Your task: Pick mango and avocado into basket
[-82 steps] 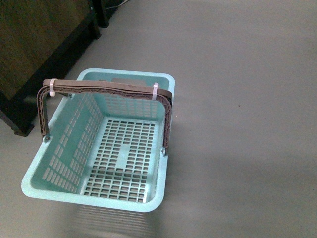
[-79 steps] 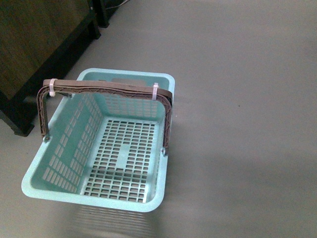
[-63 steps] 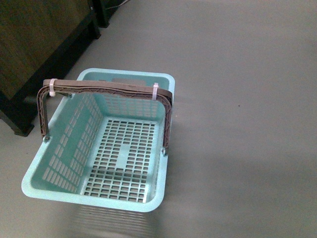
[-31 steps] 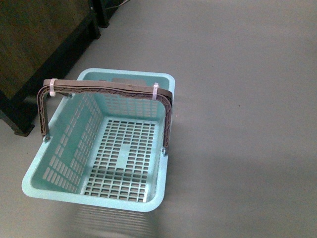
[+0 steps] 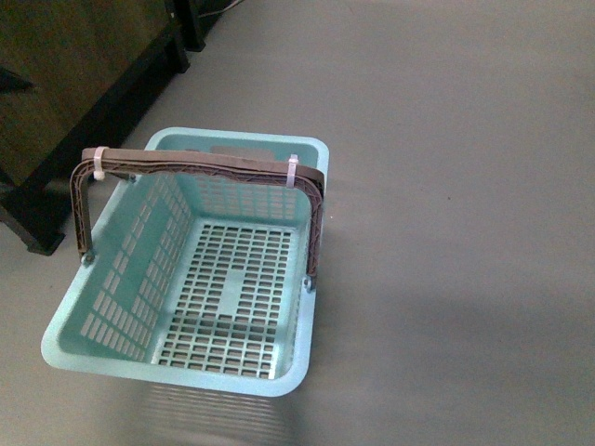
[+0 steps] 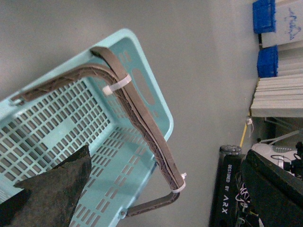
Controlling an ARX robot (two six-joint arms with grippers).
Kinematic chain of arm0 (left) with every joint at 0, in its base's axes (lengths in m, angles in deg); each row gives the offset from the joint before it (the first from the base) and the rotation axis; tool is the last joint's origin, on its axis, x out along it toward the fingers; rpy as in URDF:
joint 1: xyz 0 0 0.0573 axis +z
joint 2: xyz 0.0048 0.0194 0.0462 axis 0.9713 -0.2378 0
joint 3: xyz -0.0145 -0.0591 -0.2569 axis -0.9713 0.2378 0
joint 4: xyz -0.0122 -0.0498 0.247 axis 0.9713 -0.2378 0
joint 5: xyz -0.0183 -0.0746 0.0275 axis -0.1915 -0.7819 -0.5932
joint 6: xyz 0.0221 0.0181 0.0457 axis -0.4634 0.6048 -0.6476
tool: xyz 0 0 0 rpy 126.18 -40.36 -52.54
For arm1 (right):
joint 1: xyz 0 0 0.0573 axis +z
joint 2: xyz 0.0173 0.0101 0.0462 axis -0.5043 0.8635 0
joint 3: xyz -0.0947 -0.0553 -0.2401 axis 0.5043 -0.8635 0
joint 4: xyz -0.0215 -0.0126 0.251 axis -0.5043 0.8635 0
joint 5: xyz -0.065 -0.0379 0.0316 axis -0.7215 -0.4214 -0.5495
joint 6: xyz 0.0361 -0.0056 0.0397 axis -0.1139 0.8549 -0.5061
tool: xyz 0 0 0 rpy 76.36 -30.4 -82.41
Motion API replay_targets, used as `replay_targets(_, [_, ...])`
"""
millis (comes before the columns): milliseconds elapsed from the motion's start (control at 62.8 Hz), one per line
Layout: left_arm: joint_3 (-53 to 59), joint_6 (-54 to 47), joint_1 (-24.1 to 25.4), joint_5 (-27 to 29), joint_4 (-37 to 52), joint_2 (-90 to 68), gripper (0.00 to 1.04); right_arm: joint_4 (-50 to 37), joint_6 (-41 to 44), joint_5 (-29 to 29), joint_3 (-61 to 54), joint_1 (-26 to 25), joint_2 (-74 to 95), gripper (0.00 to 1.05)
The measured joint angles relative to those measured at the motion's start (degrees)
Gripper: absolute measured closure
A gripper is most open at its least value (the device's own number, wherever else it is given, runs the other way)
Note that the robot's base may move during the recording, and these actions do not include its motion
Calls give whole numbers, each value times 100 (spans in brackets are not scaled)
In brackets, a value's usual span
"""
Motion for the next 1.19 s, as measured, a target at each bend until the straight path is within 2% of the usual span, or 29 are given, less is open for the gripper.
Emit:
replay_targets(191, [-1078, 789, -892, 474, 190, -2087, 9, 0, 0, 0, 0, 0, 0, 9])
replay_targets(398, [-2094, 1325, -1410, 704, 138, -3051, 9, 0, 0, 0, 0, 0, 0, 9])
replay_targets(781, [-3176, 1622, -1521, 1158, 160, -3840, 9, 0, 0, 0, 0, 0, 0, 9])
replay_targets(1020, [-3615, 1602, -1519, 1239, 70, -4089, 9, 0, 0, 0, 0, 0, 0, 9])
replay_targets(1067, [-3733, 1582, -1523, 1266, -35, -4146, 18, 0, 0, 0, 0, 0, 0, 9])
replay_targets(1131, [-3823, 1585, -1543, 1294, -146, -4242, 36, 0, 0, 0, 0, 0, 0, 9])
replay_targets(1195, [-3851, 1593, -1552, 1314, -205, -4299, 47, 0, 0, 0, 0, 0, 0, 9])
